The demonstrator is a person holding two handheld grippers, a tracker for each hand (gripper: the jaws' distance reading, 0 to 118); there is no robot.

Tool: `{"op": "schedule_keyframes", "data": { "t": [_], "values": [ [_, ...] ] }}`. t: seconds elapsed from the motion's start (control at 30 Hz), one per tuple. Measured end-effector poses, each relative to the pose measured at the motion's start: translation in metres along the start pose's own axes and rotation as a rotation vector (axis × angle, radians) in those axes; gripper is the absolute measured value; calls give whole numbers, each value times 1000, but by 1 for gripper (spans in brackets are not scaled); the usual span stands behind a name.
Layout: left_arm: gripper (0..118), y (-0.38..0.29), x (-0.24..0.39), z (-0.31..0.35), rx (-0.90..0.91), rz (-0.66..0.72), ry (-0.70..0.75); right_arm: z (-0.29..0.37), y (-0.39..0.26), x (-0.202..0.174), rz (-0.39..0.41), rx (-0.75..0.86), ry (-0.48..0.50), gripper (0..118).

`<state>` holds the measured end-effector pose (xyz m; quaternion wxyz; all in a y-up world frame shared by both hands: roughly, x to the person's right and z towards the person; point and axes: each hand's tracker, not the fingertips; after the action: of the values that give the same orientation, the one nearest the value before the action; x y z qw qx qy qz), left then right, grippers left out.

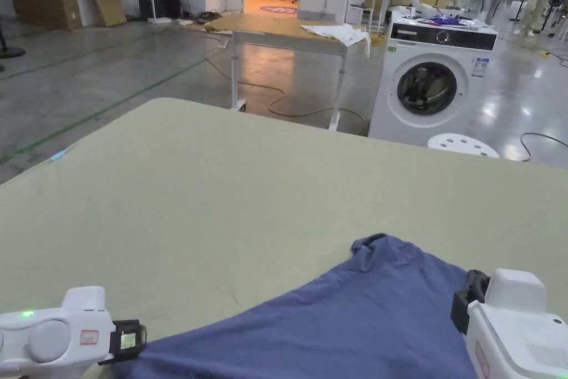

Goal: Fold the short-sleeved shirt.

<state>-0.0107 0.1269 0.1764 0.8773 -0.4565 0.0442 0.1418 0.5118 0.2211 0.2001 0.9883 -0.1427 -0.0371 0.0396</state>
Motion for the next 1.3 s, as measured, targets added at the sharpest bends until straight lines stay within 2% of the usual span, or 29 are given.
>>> {"op": "schedule_keyframes", "data": {
  "t": [0.1,0.2,0.23,0.3,0.33,0.37,0.4,0.43,0.53,0.6,0.7,0.77,0.87,0.9,0.93,0.97,1.0,1.1,1.23,1.3],
  "values": [
    [67,-6,2,-21,-31,5,2,-17,-5,3,-8,-41,7,0],
    [62,-12,19,-20,0,-107,109,-45,-5,10,-3,-100,14,0],
    [55,-13,28,-19,4,-147,119,-61,-3,13,10,-134,19,0],
    [35,-15,37,-19,28,-188,121,-99,2,21,28,-188,60,3],
    [19,-17,39,-20,30,-183,113,-123,7,23,56,-241,82,19],
    [7,-18,41,-21,37,-182,97,-147,10,25,68,-276,127,42],
    [3,-19,42,-23,38,-172,61,-174,14,28,94,-326,139,64],
    [2,-20,44,-23,34,-169,83,-200,17,29,111,-366,165,77],
    [1,-20,41,-20,49,-154,86,-268,22,26,188,-493,239,78],
    [1,-20,37,-17,54,-133,76,-303,18,24,204,-538,240,80],
    [1,-19,33,-15,49,-111,61,-342,2,28,210,-637,227,79],
    [1,-19,32,-15,46,-107,55,-357,-11,31,228,-716,241,74],
    [1,-18,32,-13,46,-102,51,-360,-12,36,167,-697,261,71],
    [1,-18,32,-12,51,-103,51,-359,-11,38,151,-682,278,66],
    [1,-18,32,-11,56,-105,50,-352,-8,36,158,-666,295,44],
    [1,-18,33,-10,63,-110,49,-350,-8,36,175,-644,308,14],
    [1,-17,34,-10,70,-114,52,-346,-9,36,174,-651,313,1],
    [1,-13,38,-1,133,-129,41,-329,-4,35,206,-604,277,1],
    [1,1,41,20,248,-113,-2,-283,26,49,105,-465,215,1],
    [1,12,46,33,306,-125,-28,-255,45,55,125,-389,189,1]
  ]
}}
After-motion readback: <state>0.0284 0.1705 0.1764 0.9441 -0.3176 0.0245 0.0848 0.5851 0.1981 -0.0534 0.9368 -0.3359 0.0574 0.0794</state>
